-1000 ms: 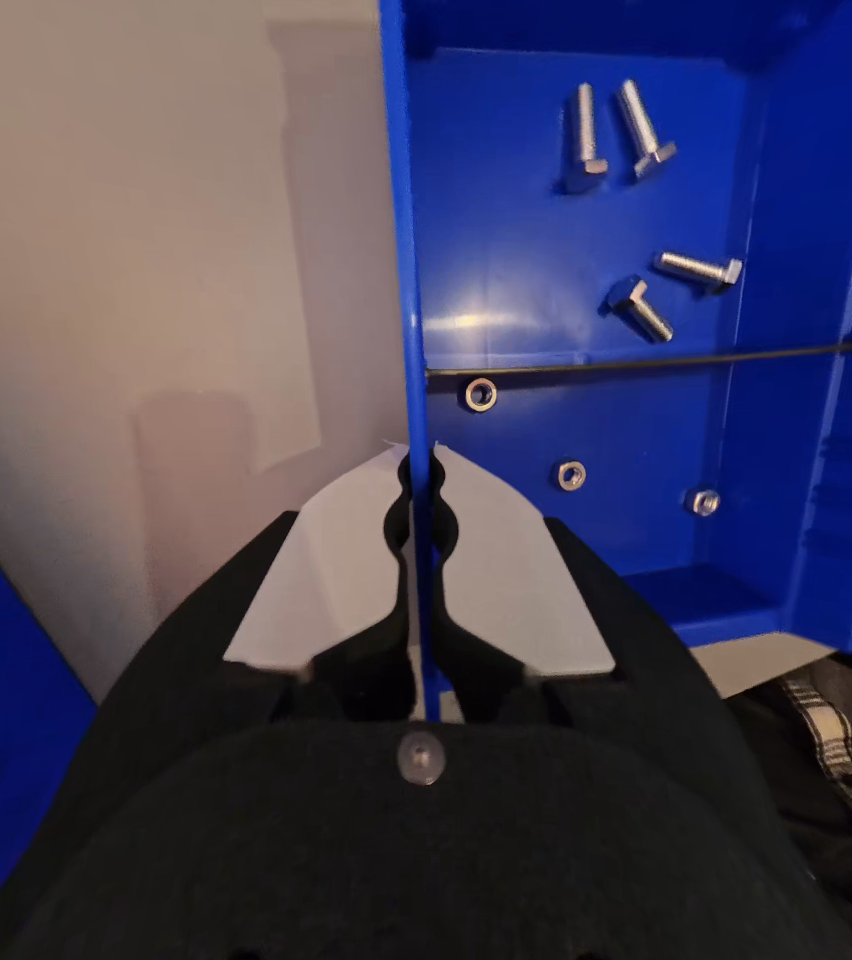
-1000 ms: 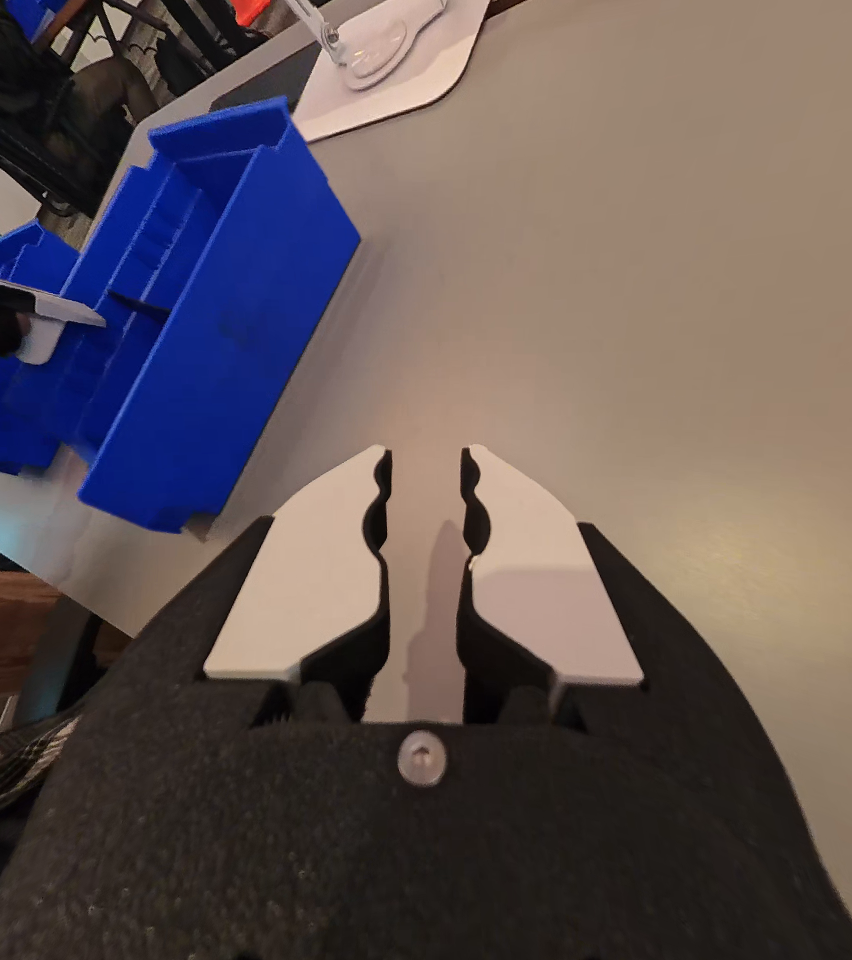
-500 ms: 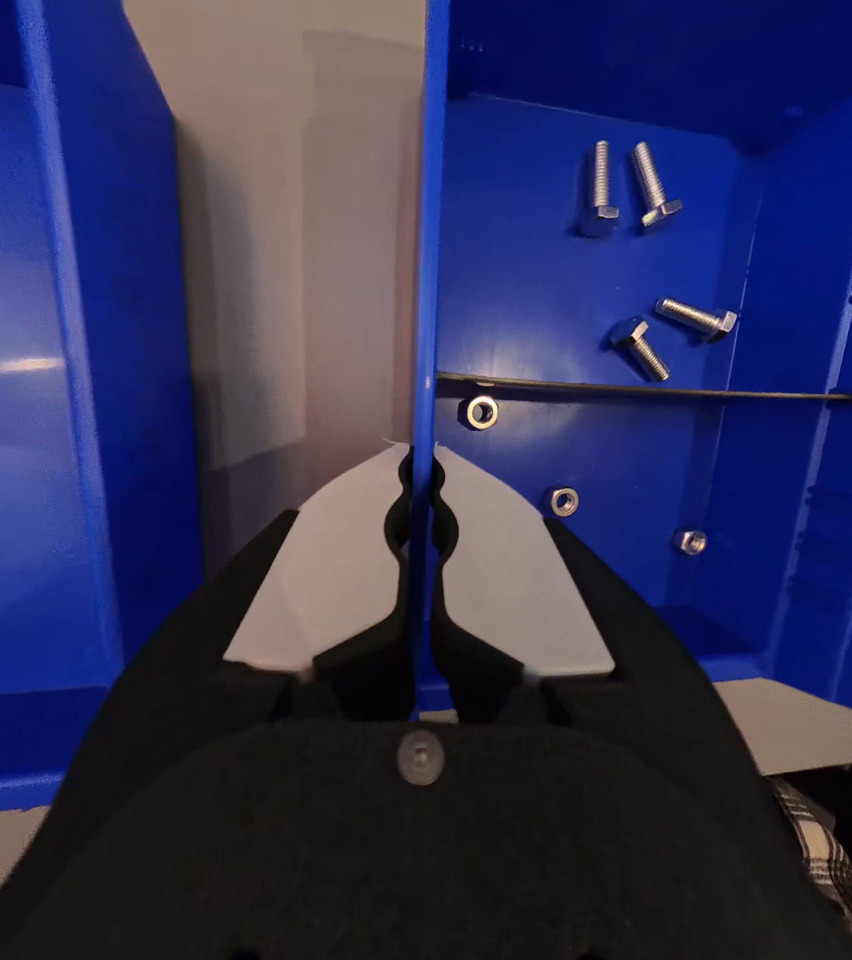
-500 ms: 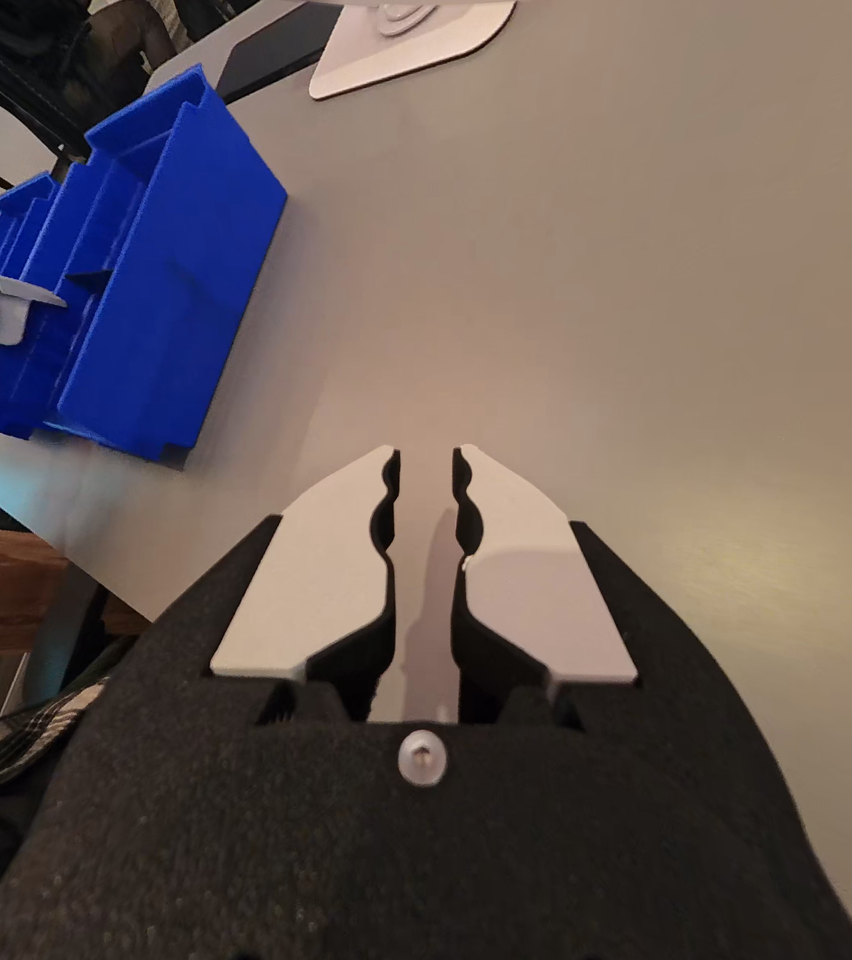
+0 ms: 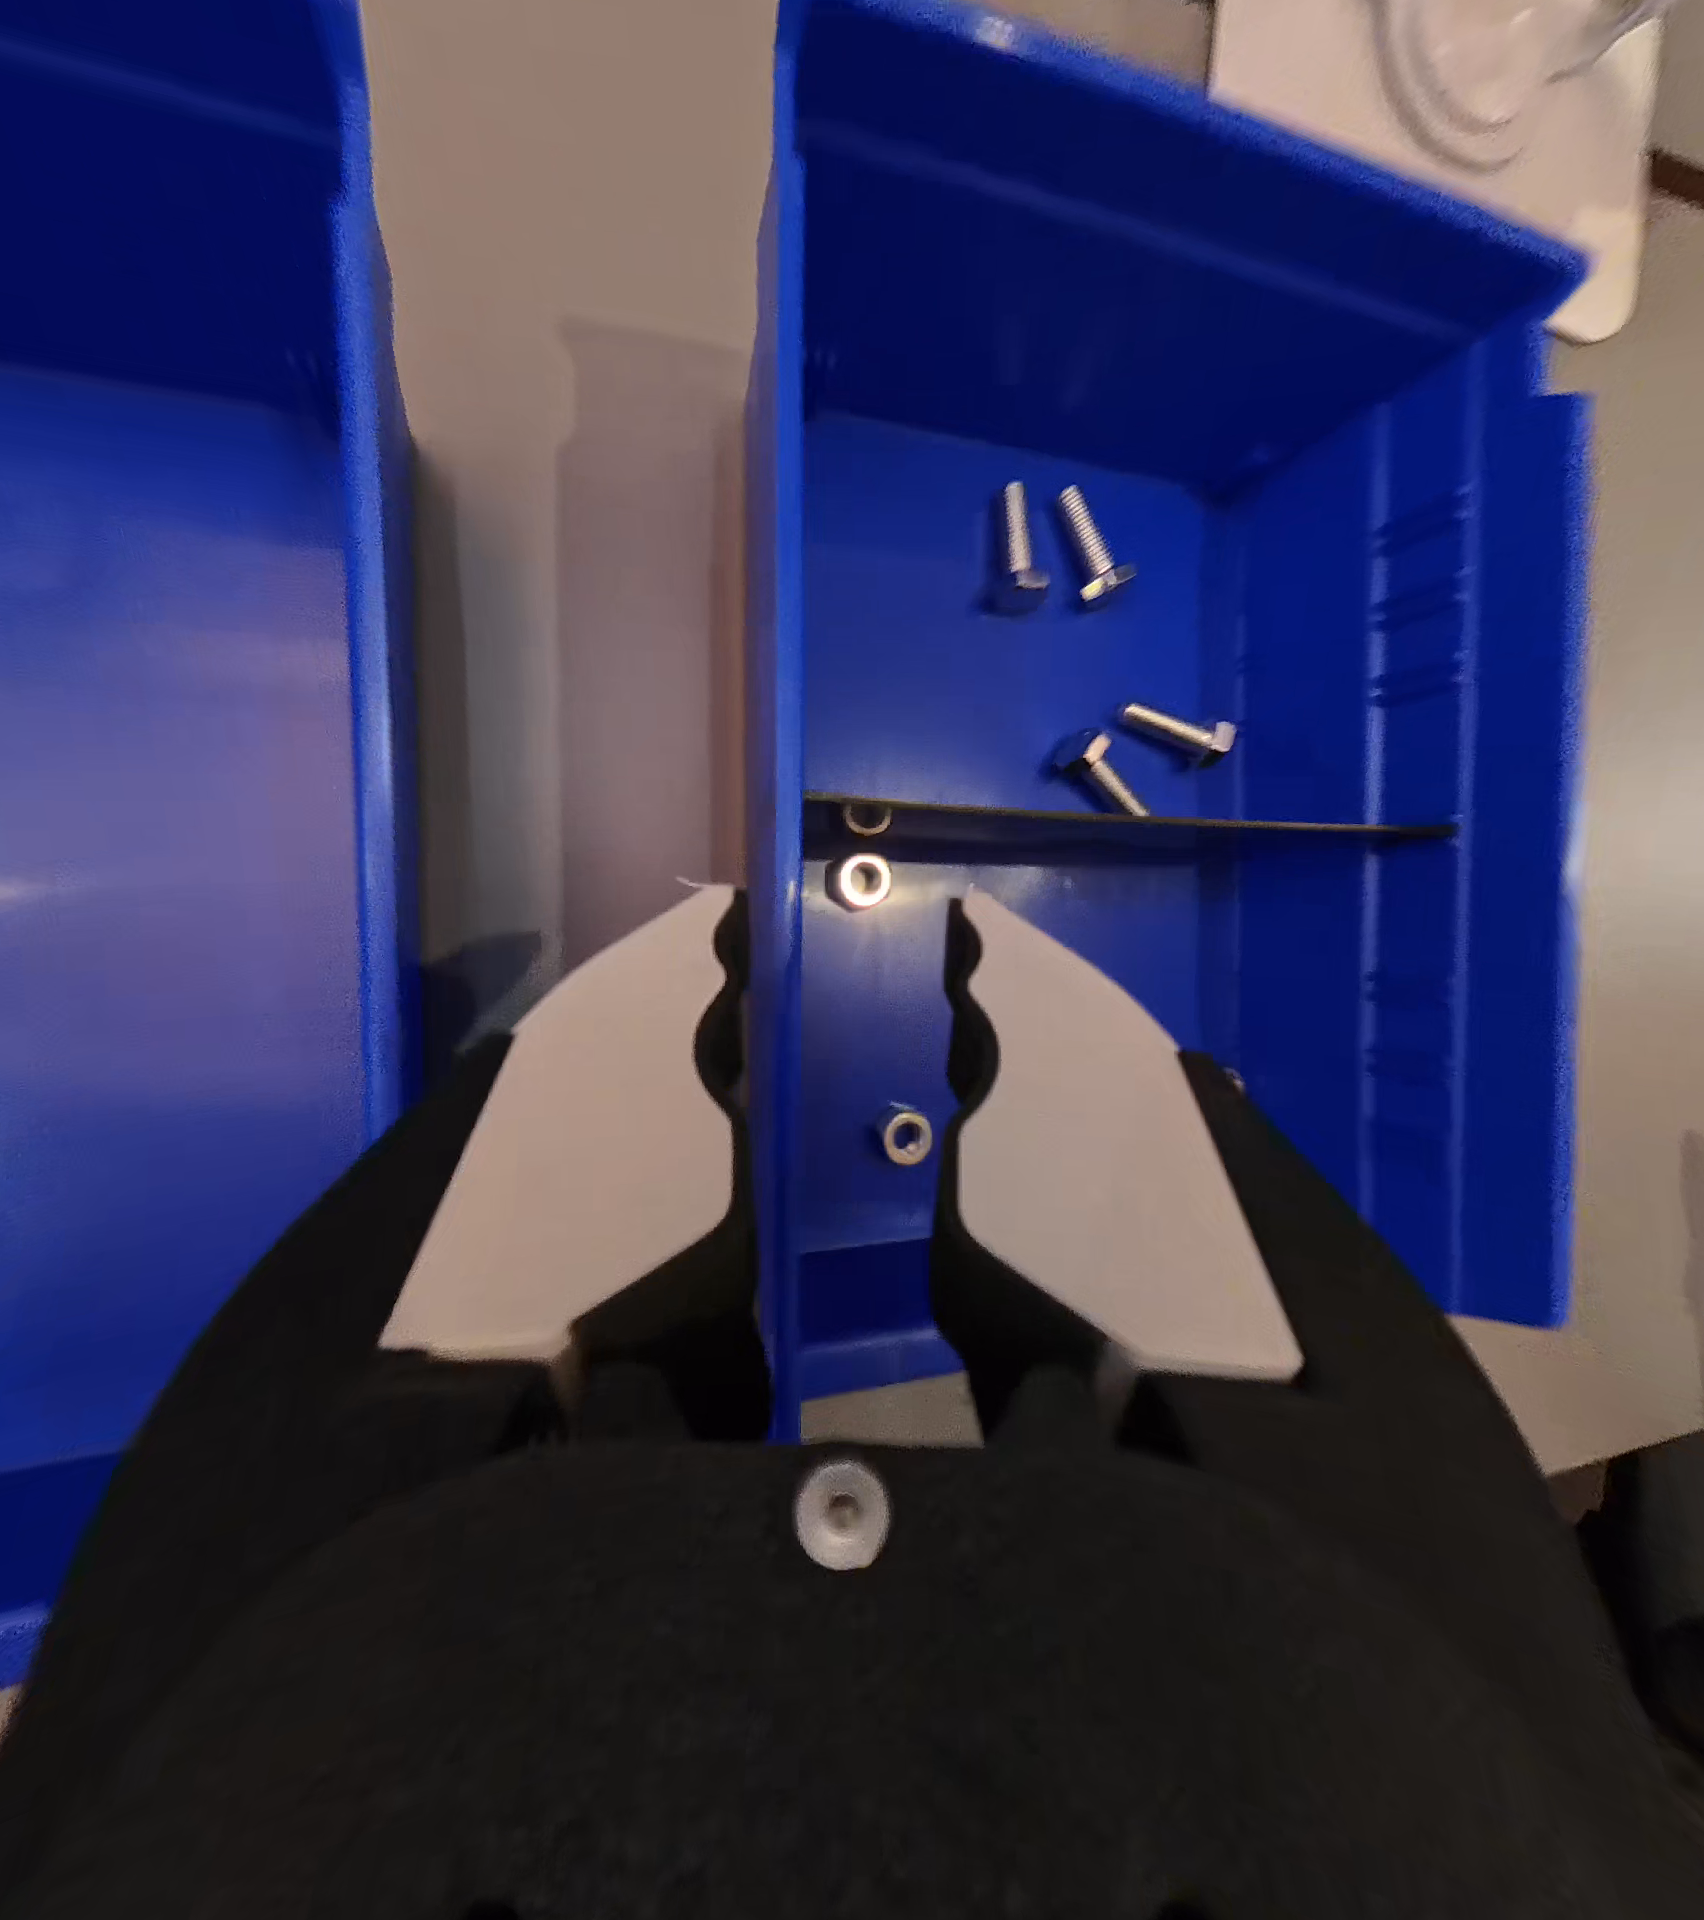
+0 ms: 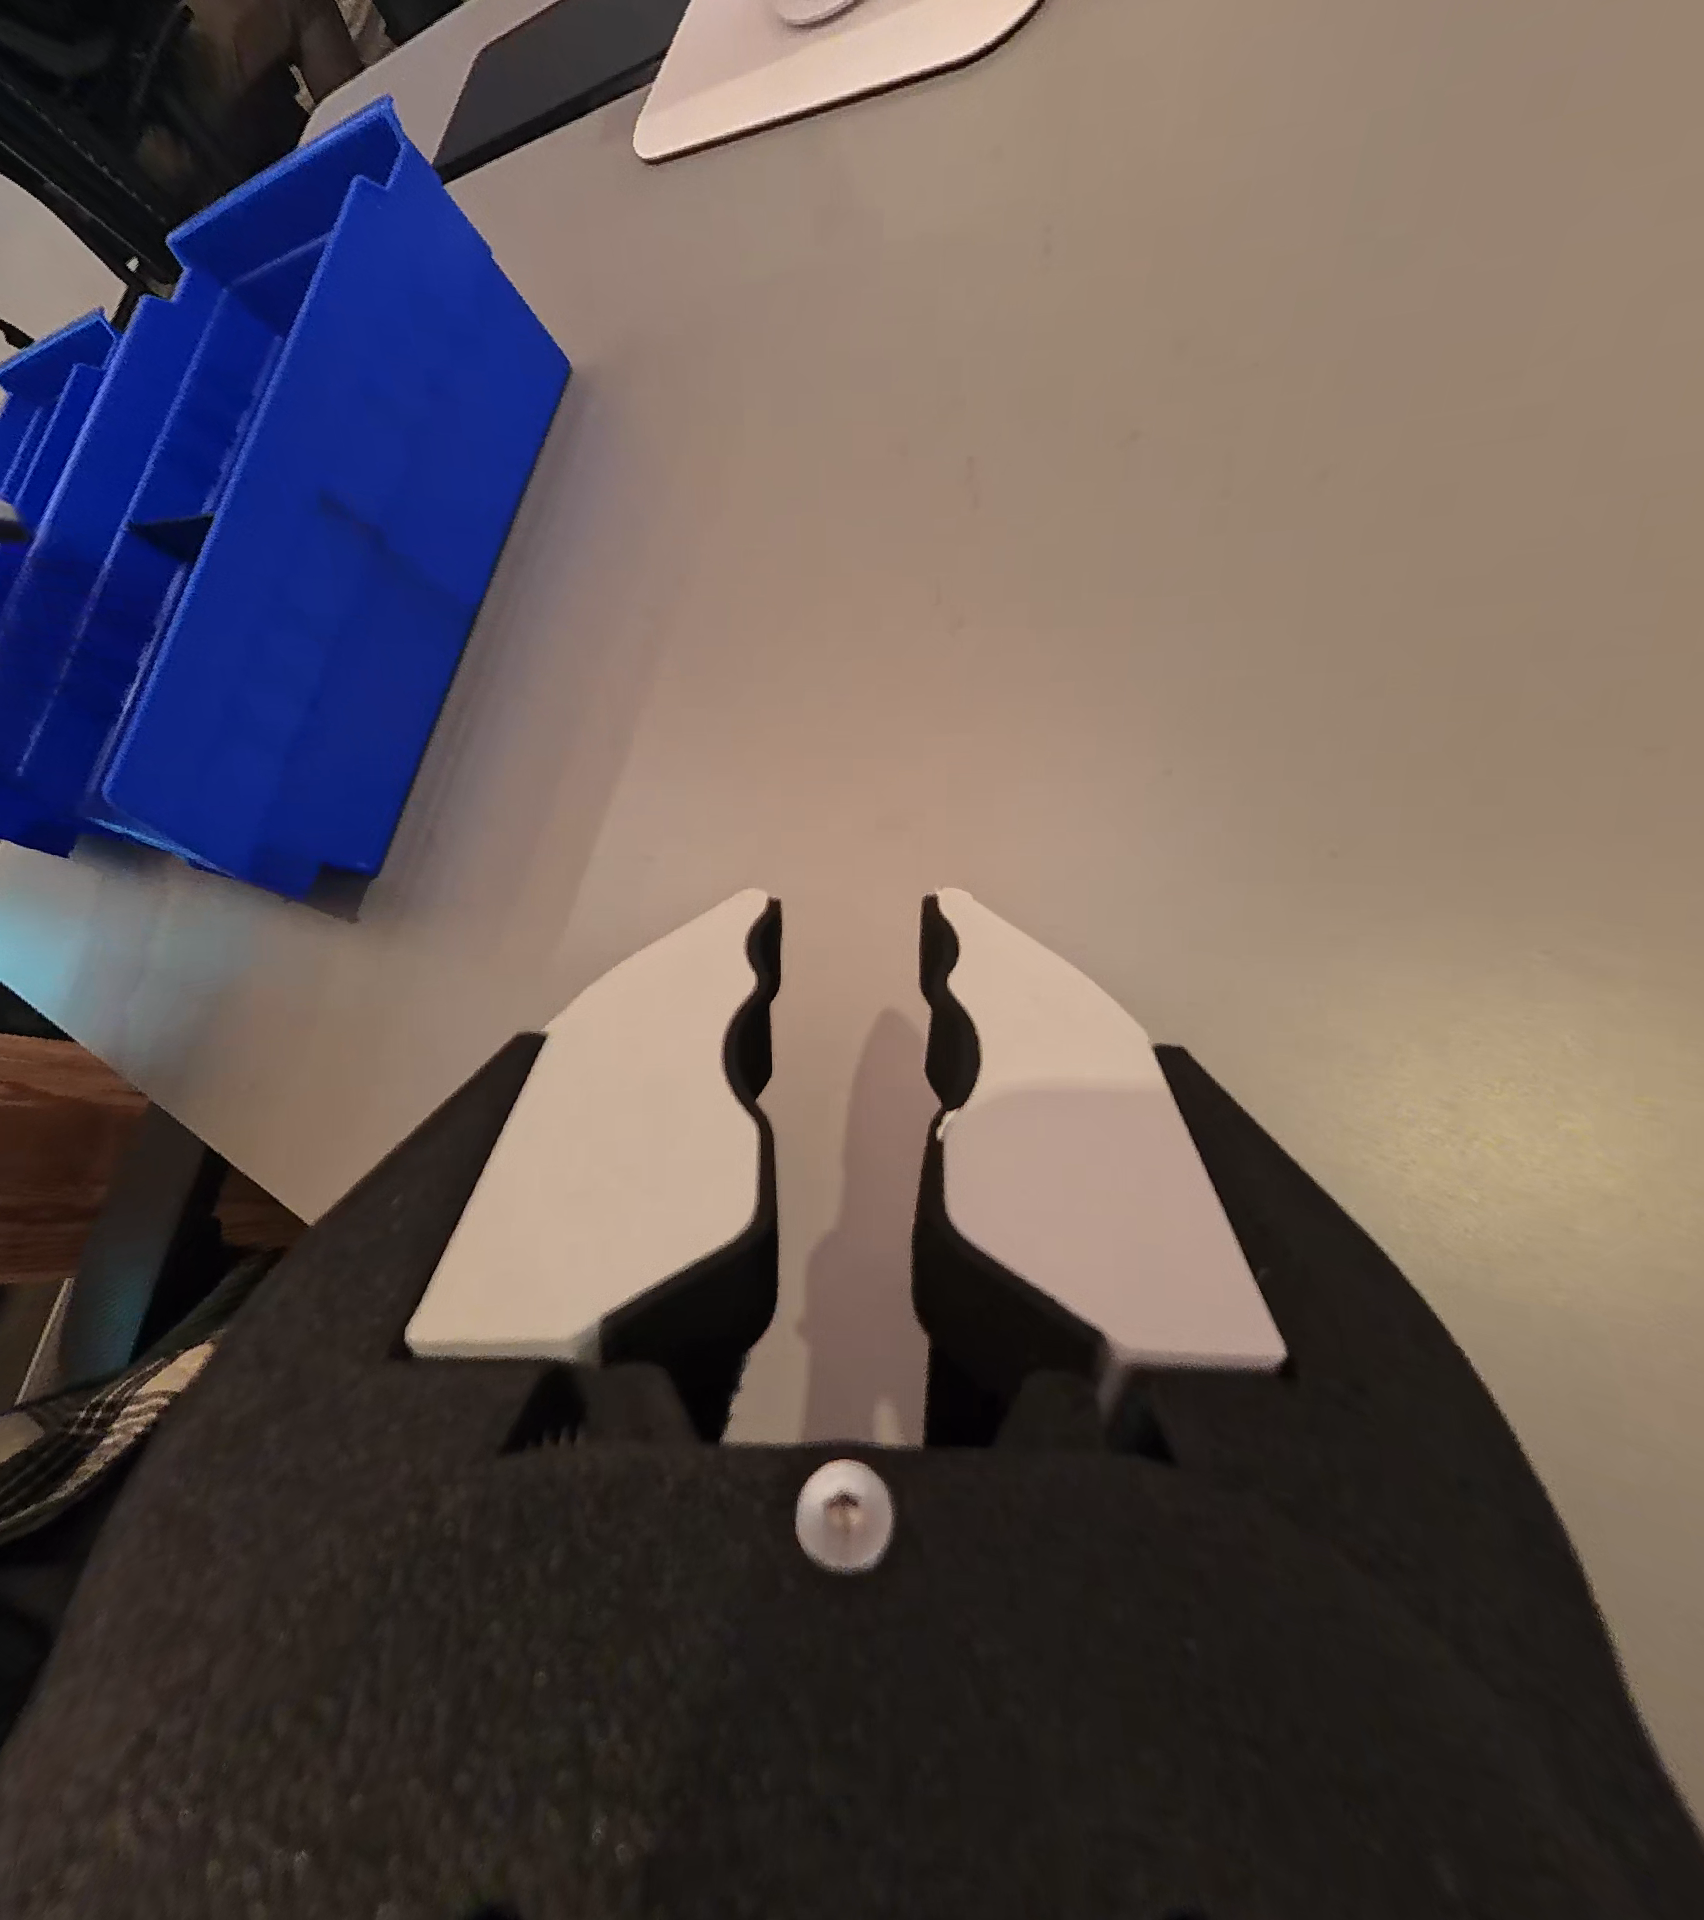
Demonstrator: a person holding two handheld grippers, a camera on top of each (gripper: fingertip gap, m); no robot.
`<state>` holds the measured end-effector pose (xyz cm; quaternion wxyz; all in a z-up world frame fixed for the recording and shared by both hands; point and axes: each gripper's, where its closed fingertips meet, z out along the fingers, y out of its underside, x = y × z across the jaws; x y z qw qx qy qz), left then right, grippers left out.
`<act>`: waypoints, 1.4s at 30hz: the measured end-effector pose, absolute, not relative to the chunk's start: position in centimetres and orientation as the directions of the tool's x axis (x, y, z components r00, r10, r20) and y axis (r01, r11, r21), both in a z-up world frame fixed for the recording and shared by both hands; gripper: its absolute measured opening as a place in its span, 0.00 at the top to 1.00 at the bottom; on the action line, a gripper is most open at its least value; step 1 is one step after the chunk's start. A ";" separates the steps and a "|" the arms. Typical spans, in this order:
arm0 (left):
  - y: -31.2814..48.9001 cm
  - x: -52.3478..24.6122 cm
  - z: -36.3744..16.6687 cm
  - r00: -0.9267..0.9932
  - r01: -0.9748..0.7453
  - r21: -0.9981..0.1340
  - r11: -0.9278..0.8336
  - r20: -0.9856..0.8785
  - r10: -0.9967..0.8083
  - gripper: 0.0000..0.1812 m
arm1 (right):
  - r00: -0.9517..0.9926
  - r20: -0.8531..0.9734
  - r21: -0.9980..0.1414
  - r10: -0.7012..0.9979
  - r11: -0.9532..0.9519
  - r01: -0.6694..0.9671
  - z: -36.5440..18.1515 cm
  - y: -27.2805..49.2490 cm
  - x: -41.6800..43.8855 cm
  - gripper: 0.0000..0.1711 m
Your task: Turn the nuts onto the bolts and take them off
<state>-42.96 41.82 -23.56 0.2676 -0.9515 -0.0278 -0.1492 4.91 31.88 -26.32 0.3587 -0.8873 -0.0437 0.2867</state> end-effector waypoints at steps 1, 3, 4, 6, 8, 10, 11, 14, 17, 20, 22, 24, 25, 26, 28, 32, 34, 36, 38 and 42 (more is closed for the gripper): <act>41.7 -43.1 -22.4 0.954 0.123 -0.525 -0.842 0.295 -0.045 0.78 | 0.831 -0.478 -0.660 0.286 -0.740 -0.125 -26.3 31.8 4.8 0.85; 41.4 -44.7 -20.1 0.968 0.087 -0.579 -0.811 0.240 -0.067 0.74 | 0.832 -0.476 -0.657 0.285 -0.744 -0.122 -26.4 31.7 5.0 0.85; 41.3 -46.1 -19.1 0.977 0.066 -0.598 -0.798 0.201 -0.069 0.73 | 0.834 -0.475 -0.658 0.282 -0.743 -0.123 -26.5 31.7 5.1 0.84; 41.1 -49.4 -17.6 0.989 0.035 -0.611 -0.791 0.133 -0.059 0.69 | 0.833 -0.479 -0.656 0.277 -0.744 -0.129 -26.5 31.6 5.3 0.84; 40.7 -52.7 -17.0 0.994 0.060 -0.580 -0.813 0.110 -0.006 0.66 | 0.835 -0.478 -0.657 0.274 -0.742 -0.133 -26.4 31.6 5.5 0.85; 40.2 -53.5 -16.9 0.985 0.093 -0.546 -0.833 0.173 -0.003 0.66 | 0.834 -0.479 -0.659 0.276 -0.740 -0.134 -26.2 31.6 5.4 0.84; 40.0 -53.3 -17.2 0.982 0.092 -0.535 -0.840 0.186 -0.011 0.66 | 0.834 -0.476 -0.661 0.279 -0.739 -0.130 -26.2 31.6 5.3 0.84; 39.0 -52.6 -19.2 0.990 0.040 -0.477 -0.878 0.138 -0.030 0.67 | 0.833 -0.471 -0.661 0.290 -0.741 -0.115 -26.1 31.7 4.8 0.84; 38.3 -51.7 -21.9 0.988 0.043 -0.414 -0.909 0.151 -0.022 0.69 | 0.833 -0.469 -0.651 0.294 -0.752 -0.101 -26.5 31.4 4.5 0.84; 37.5 -51.1 -24.6 0.986 0.047 -0.336 -0.941 0.166 -0.010 0.72 | 0.832 -0.473 -0.646 0.290 -0.756 -0.104 -26.7 31.3 4.6 0.84; 37.1 -51.1 -26.1 0.988 0.035 -0.284 -0.958 0.153 -0.009 0.77 | 0.831 -0.475 -0.645 0.289 -0.757 -0.106 -26.6 31.2 4.7 0.84; 36.6 -50.6 -27.3 0.985 0.005 -0.225 -0.974 0.167 -0.034 0.87 | 0.831 -0.474 -0.650 0.292 -0.753 -0.107 -26.4 31.3 4.7 0.84; 36.3 -50.6 -28.0 0.987 -0.020 -0.184 -0.983 0.153 -0.048 0.89 | 0.830 -0.474 -0.651 0.293 -0.752 -0.106 -26.4 31.2 4.7 0.84; 36.1 -50.8 -28.6 0.990 -0.046 -0.150 -0.988 0.126 -0.066 0.91 | 0.830 -0.474 -0.651 0.295 -0.752 -0.105 -26.4 31.2 4.8 0.84; 36.1 -51.2 -28.8 0.996 -0.054 -0.141 -0.988 0.069 -0.065 0.93 | 0.830 -0.476 -0.651 0.291 -0.751 -0.110 -26.4 31.2 4.9 0.84; 36.2 -52.0 -28.7 0.993 -0.096 -0.112 -0.989 -0.075 -0.088 0.97 | 0.828 -0.480 -0.651 0.288 -0.750 -0.117 -26.3 31.2 5.2 0.84; 36.4 -52.0 -28.7 0.997 -0.070 -0.125 -0.990 -0.050 -0.064 0.97 | 0.827 -0.481 -0.652 0.289 -0.749 -0.118 -26.3 31.2 5.2 0.84; 36.5 -52.2 -28.7 0.997 -0.068 -0.138 -0.988 -0.057 -0.061 0.97 | 0.827 -0.481 -0.655 0.291 -0.747 -0.119 -26.2 31.1 5.3 0.84; 36.6 -52.2 -28.8 0.998 -0.056 -0.148 -0.987 -0.046 -0.049 0.97 | 0.825 -0.482 -0.656 0.294 -0.745 -0.118 -26.2 31.2 5.2 0.85; 36.6 -52.4 -28.8 0.998 -0.052 -0.160 -0.986 -0.041 -0.046 0.97 | 0.822 -0.483 -0.652 0.301 -0.751 -0.108 -26.3 31.2 4.8 0.85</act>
